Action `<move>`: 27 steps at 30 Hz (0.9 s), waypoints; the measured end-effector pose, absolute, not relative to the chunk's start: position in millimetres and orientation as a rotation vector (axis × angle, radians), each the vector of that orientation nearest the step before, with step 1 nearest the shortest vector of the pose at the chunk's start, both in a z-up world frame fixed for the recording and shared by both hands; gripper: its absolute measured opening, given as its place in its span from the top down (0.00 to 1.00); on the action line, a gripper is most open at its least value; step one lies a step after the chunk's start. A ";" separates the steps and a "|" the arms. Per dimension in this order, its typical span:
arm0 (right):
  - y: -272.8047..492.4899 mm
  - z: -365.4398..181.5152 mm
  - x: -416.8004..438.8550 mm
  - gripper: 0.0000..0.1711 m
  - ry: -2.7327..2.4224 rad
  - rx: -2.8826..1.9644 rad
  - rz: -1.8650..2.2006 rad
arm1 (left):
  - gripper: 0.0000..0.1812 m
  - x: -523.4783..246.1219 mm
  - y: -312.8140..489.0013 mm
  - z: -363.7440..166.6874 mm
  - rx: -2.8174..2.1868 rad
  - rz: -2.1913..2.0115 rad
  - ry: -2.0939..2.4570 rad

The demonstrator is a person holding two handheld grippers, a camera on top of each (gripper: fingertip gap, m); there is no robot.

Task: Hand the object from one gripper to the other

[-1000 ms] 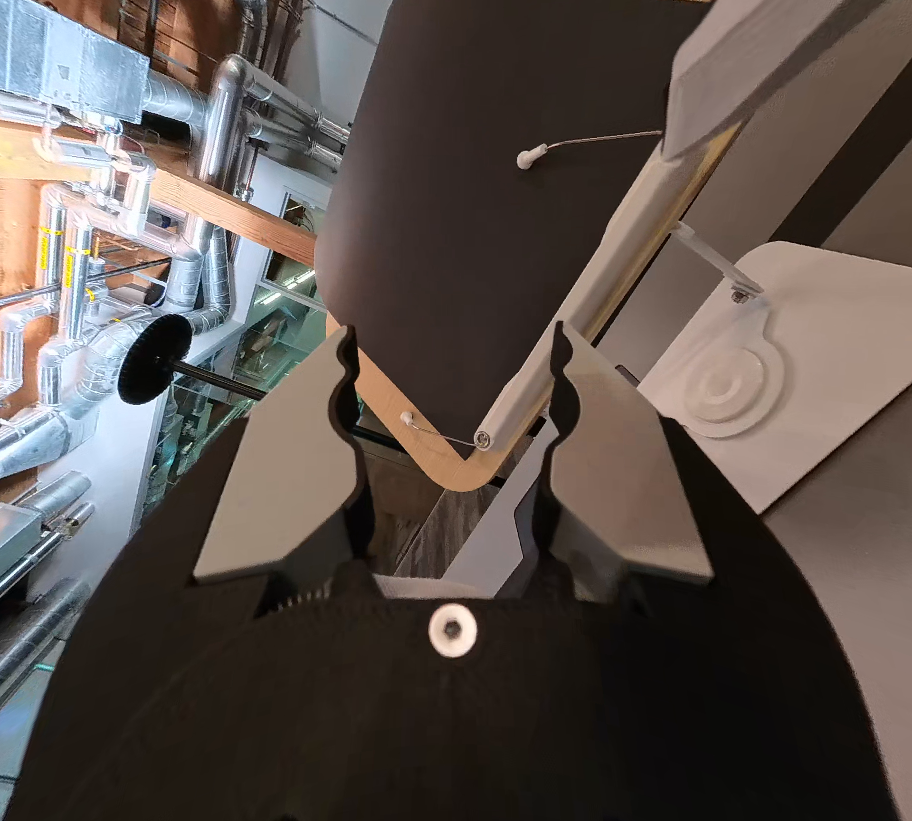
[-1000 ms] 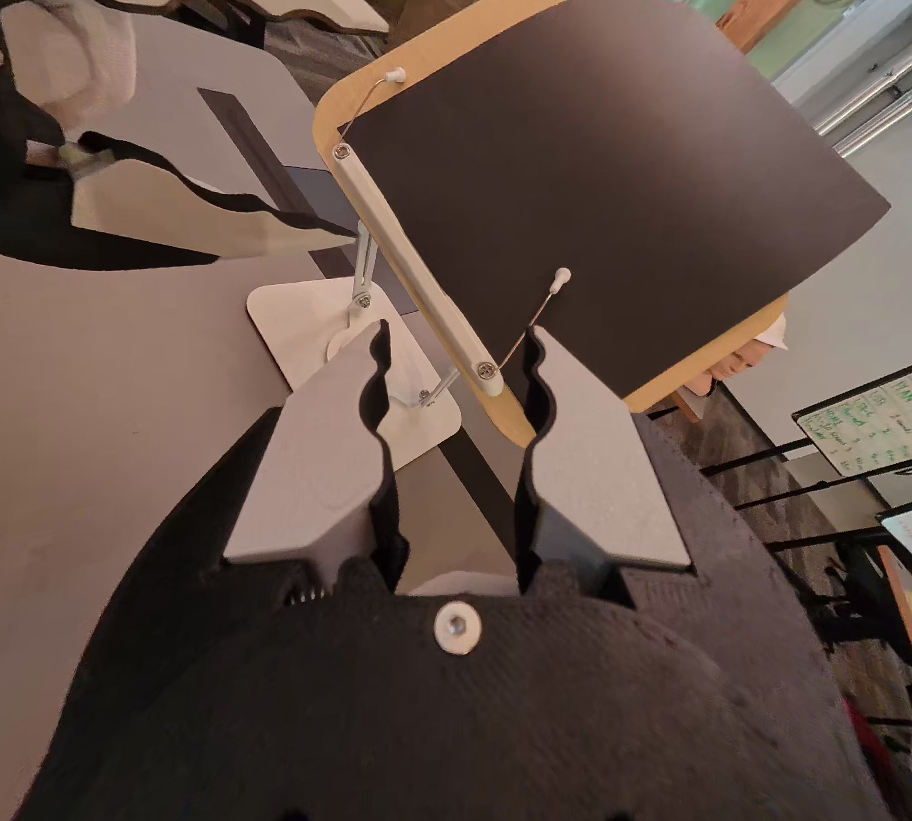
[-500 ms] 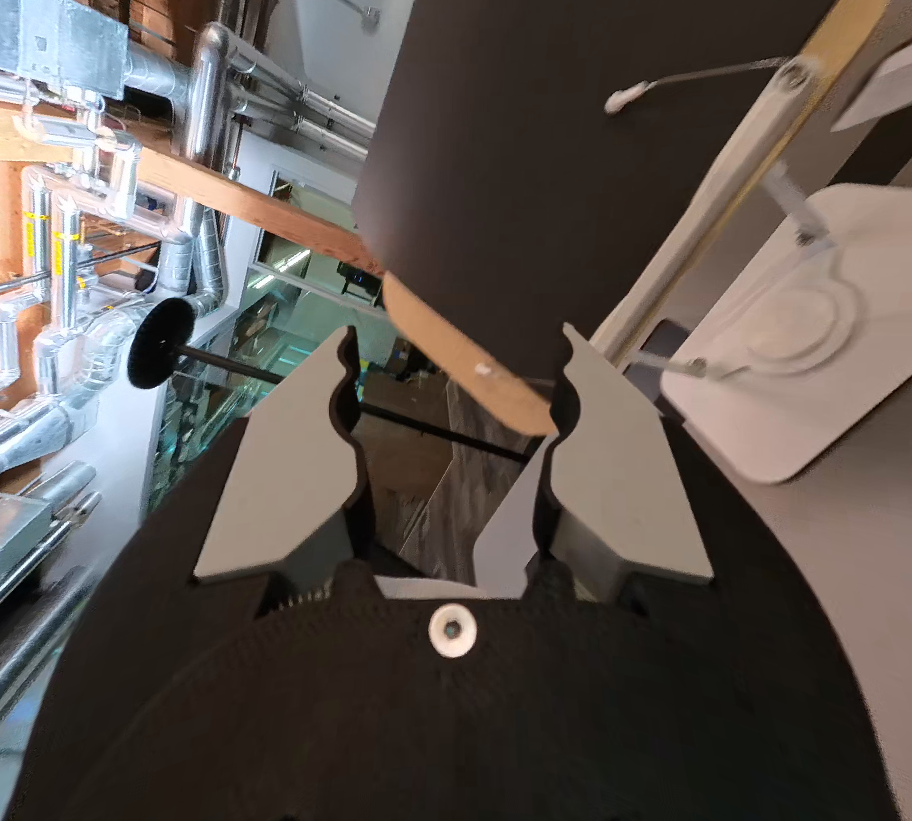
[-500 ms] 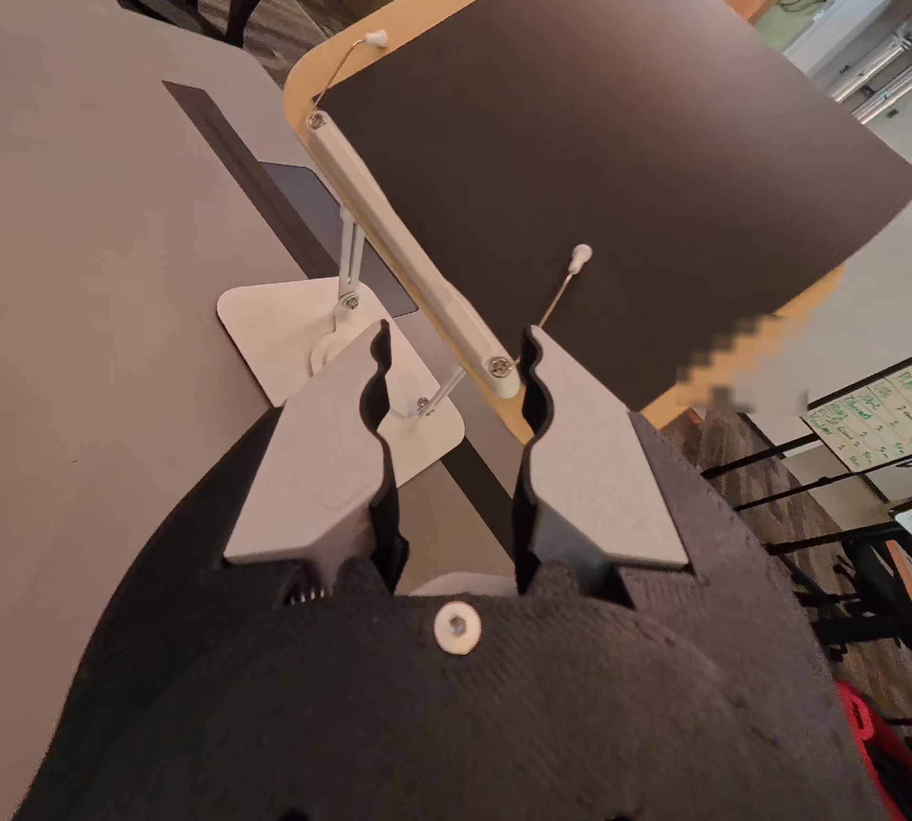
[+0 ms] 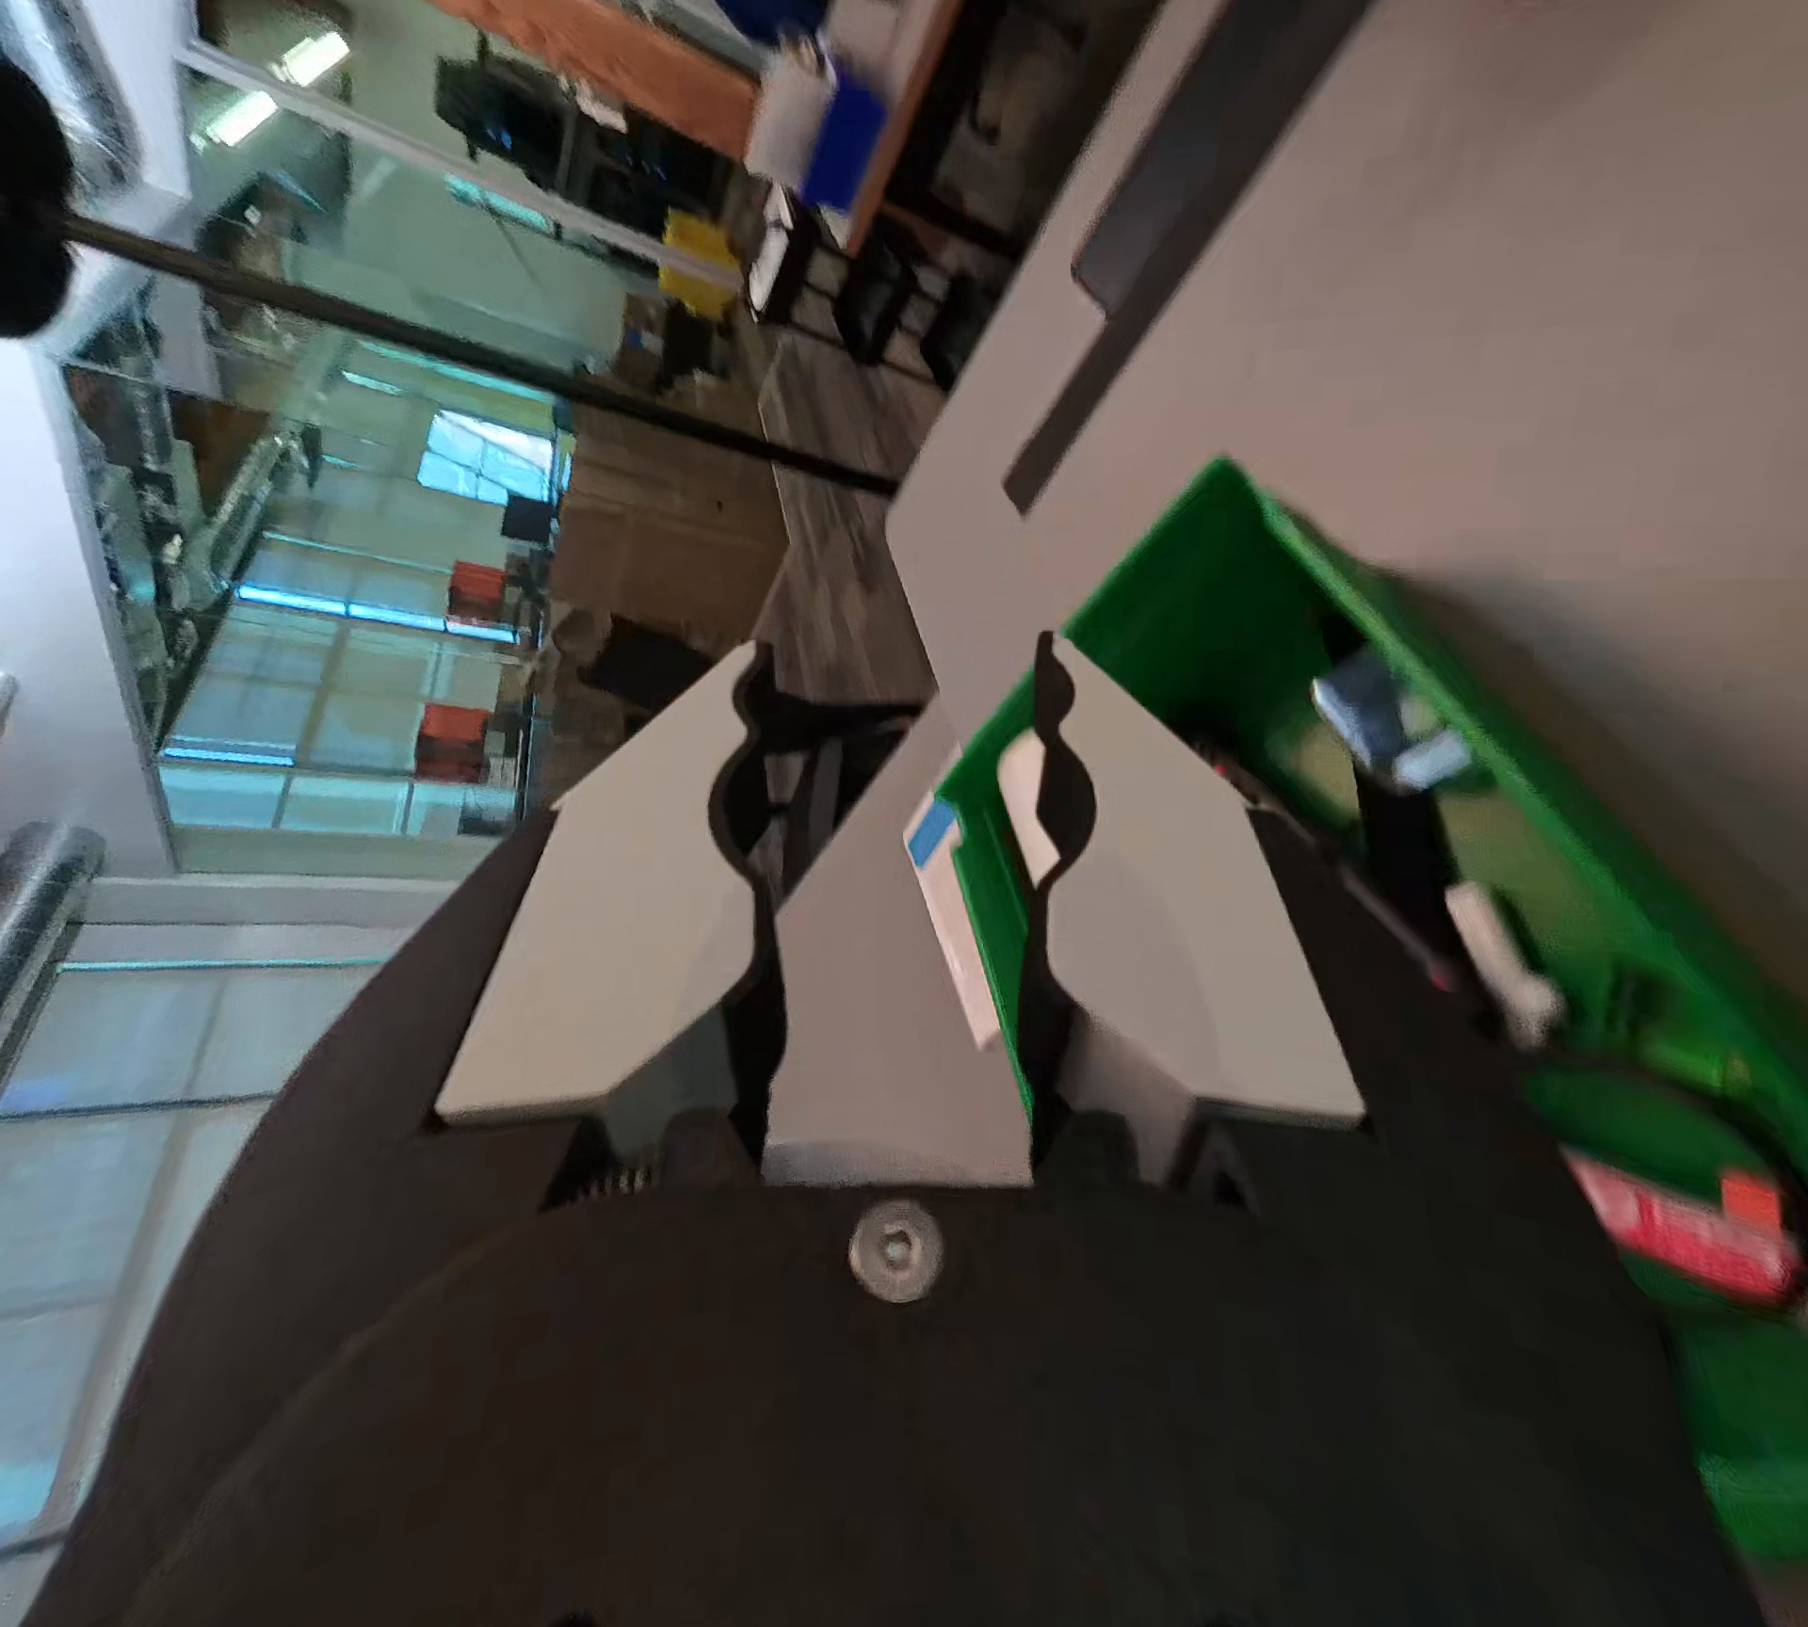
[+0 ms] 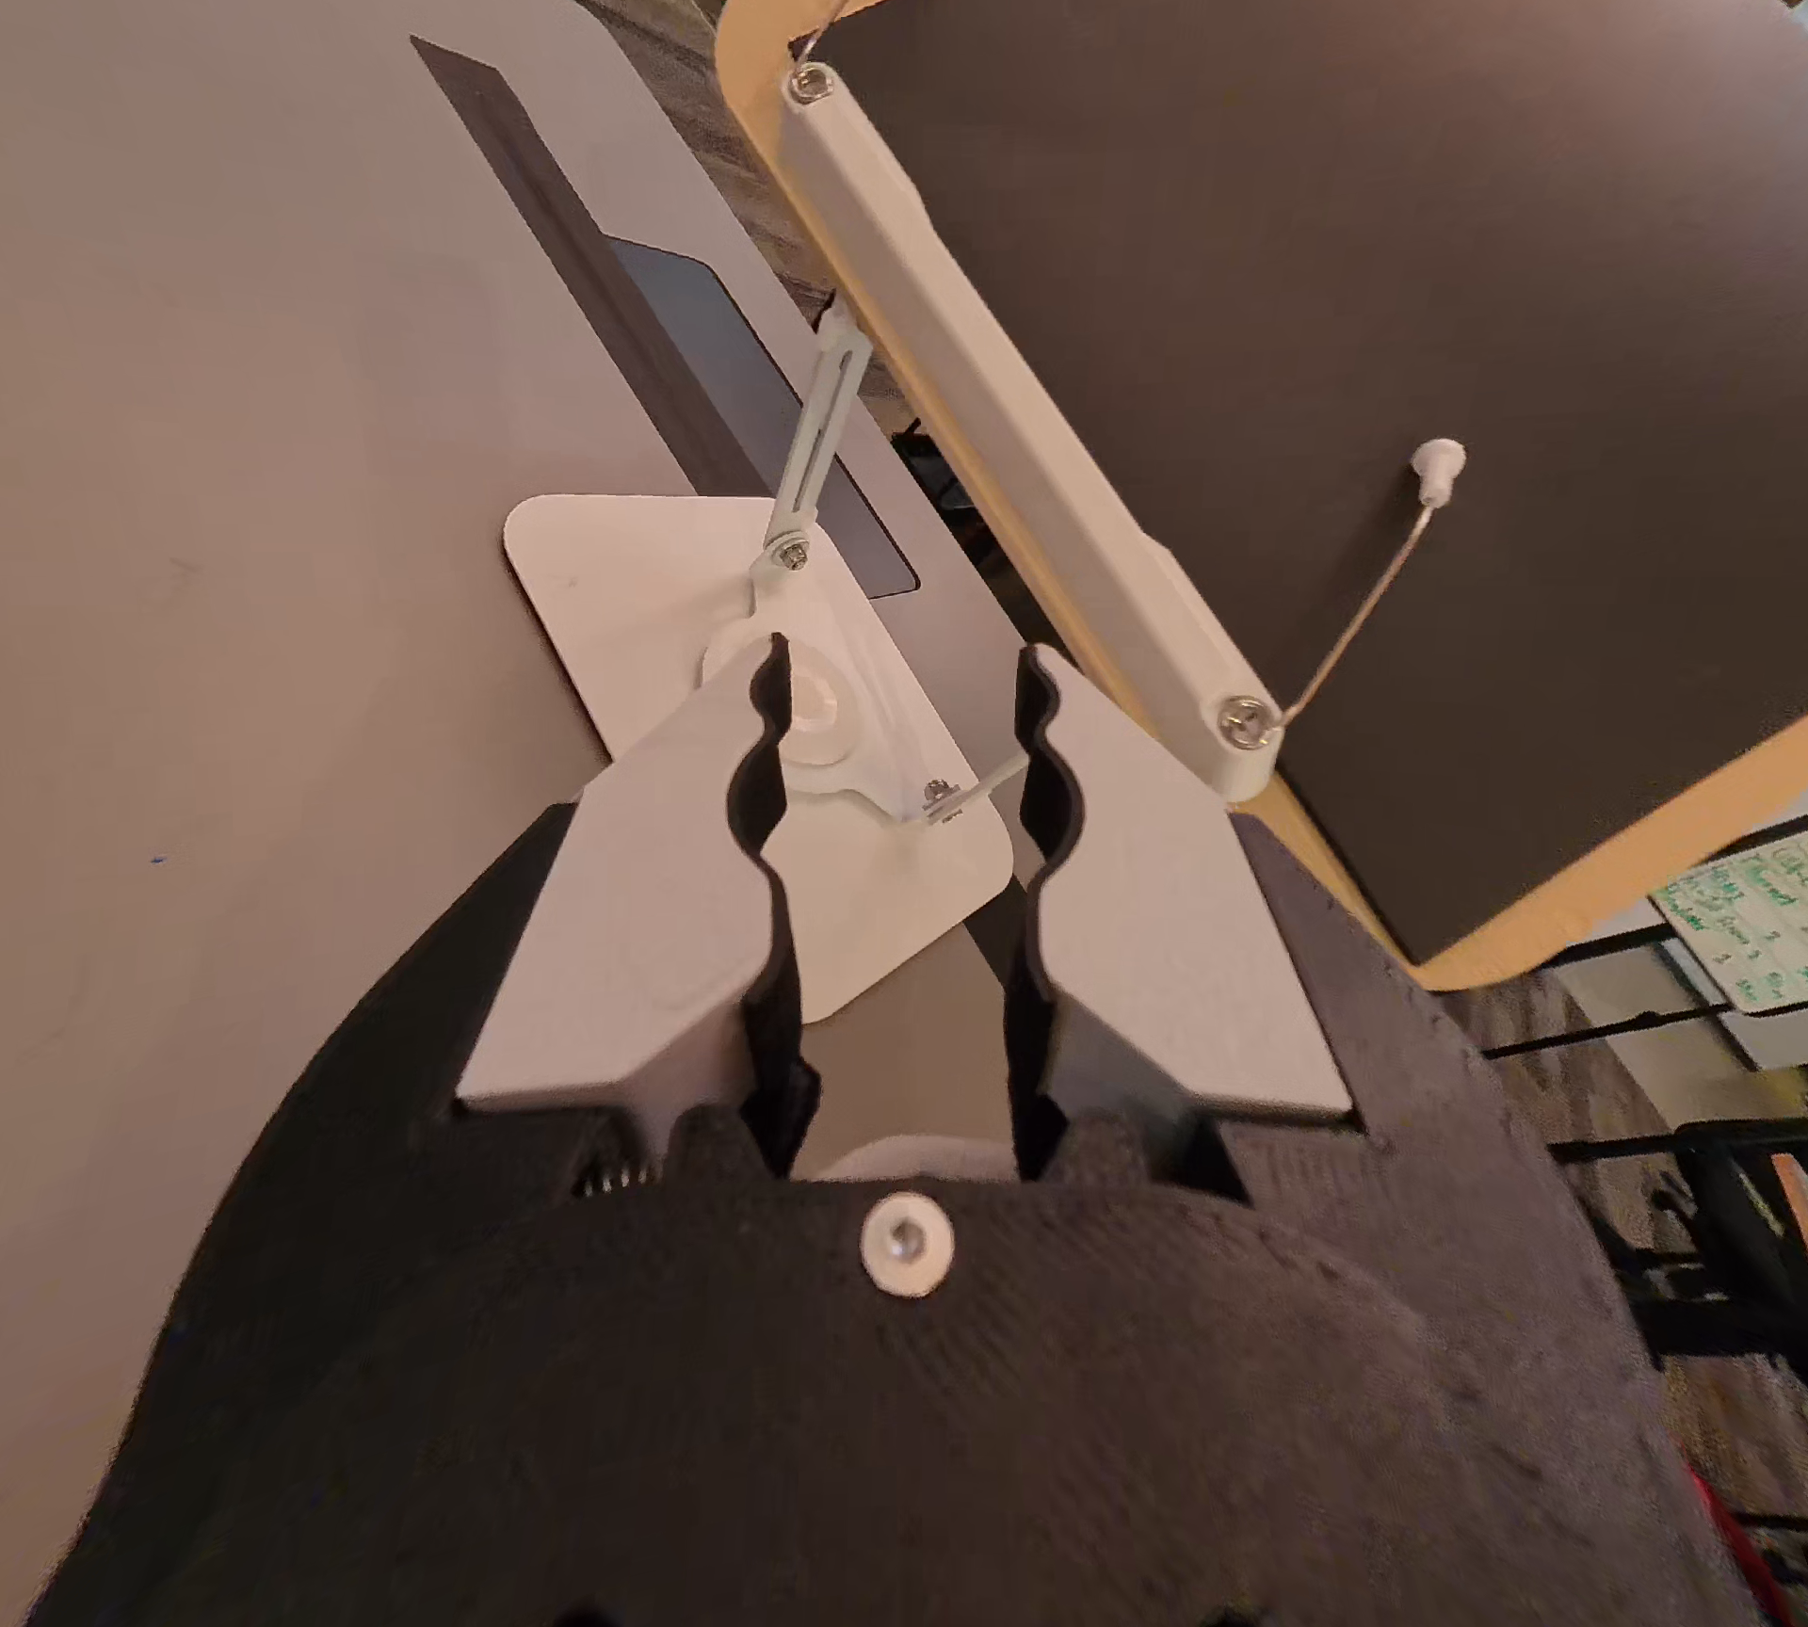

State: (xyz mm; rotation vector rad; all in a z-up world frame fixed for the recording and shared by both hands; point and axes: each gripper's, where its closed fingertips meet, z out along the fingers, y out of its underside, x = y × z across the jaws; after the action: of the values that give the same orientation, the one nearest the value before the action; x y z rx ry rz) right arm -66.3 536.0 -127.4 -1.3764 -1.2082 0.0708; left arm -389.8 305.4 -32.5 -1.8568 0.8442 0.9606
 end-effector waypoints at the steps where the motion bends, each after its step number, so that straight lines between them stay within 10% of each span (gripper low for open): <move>1: 534.9 -131.0 -68.7 0.74 -1.220 -1.367 0.059 | 0.72 -400.1 294.6 -45.0 -1.899 0.977 0.850; 19: 526.6 -178.4 -87.3 0.77 -1.334 -1.291 -0.006 | 0.85 -420.8 204.7 -187.4 -2.313 0.567 1.100; 27: 528.3 -186.4 -88.8 0.77 -1.349 -1.289 -0.010 | 0.83 -418.8 186.8 -215.7 -2.550 0.175 0.551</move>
State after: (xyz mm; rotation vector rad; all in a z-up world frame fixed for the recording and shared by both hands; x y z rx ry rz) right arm -88.8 528.3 -186.4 -1.2891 -1.3494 -0.0099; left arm -418.8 186.8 -215.7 -2.5501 0.5509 0.1747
